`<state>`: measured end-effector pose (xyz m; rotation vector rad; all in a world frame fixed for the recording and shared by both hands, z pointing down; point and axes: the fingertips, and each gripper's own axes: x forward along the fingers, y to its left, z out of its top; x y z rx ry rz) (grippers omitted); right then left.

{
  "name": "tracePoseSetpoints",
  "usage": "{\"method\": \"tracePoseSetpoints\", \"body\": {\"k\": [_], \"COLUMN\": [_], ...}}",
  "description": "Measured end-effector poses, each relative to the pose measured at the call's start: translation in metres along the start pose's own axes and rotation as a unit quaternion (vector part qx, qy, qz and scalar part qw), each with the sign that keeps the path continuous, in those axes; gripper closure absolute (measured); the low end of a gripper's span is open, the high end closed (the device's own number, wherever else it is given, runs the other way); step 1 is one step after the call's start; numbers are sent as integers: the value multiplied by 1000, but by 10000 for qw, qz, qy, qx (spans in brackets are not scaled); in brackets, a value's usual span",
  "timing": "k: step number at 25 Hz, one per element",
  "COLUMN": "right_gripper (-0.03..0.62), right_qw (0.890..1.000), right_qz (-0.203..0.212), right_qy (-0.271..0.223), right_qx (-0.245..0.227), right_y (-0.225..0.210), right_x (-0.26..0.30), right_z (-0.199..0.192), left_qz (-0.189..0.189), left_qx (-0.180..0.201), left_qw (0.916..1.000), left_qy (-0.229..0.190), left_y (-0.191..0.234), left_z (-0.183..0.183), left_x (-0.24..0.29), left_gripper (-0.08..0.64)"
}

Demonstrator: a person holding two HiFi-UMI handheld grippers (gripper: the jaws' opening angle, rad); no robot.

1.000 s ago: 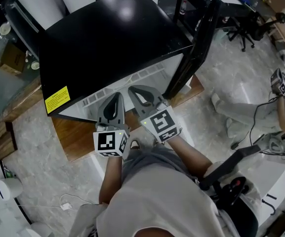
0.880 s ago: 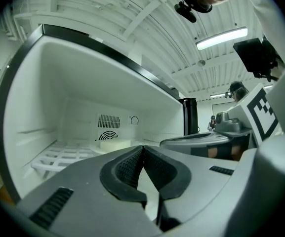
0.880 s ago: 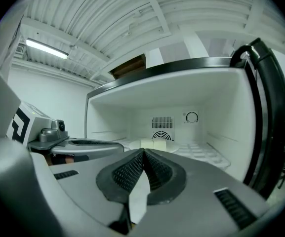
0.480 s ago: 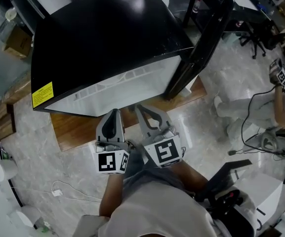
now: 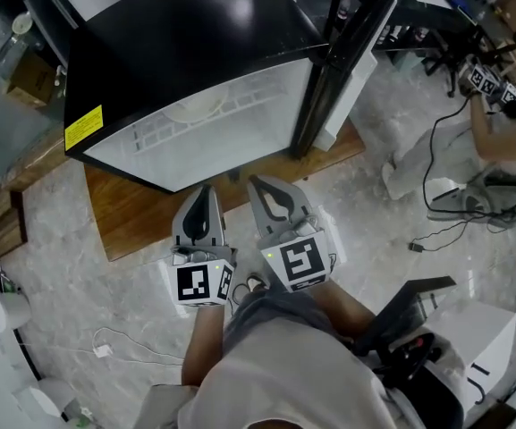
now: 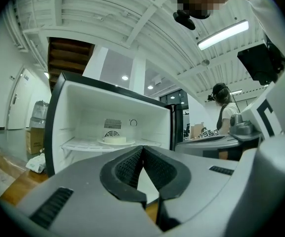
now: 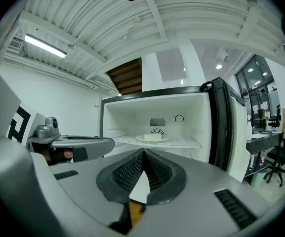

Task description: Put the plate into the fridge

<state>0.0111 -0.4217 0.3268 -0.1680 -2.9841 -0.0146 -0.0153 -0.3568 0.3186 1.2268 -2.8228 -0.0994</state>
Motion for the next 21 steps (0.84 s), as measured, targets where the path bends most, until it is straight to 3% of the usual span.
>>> {"method": "tracePoseSetpoints", "body": {"k": [3,11,21], "right_gripper": [575,575,575], "right_qw": [9998,9999,9999], "right_qz": [-22,-107,-88], "right_qy": [-129,-49,-78], "right_qx": [-164,49,-5], "right_y": [16,34,74], "right_x": [-32,-114,-195], "right_z": [16,49,49], "left_qz": [-36,-142,-260], "left_qx": [27,-25,-56], "left_qw": [10000,9998,9996], "left_qy": [-60,-135,-136], "left_y": [-13,-68,-114], "left_z": [15,50,52], "left_x": [-30,-91,-168], "left_gripper": [540,540,540]}}
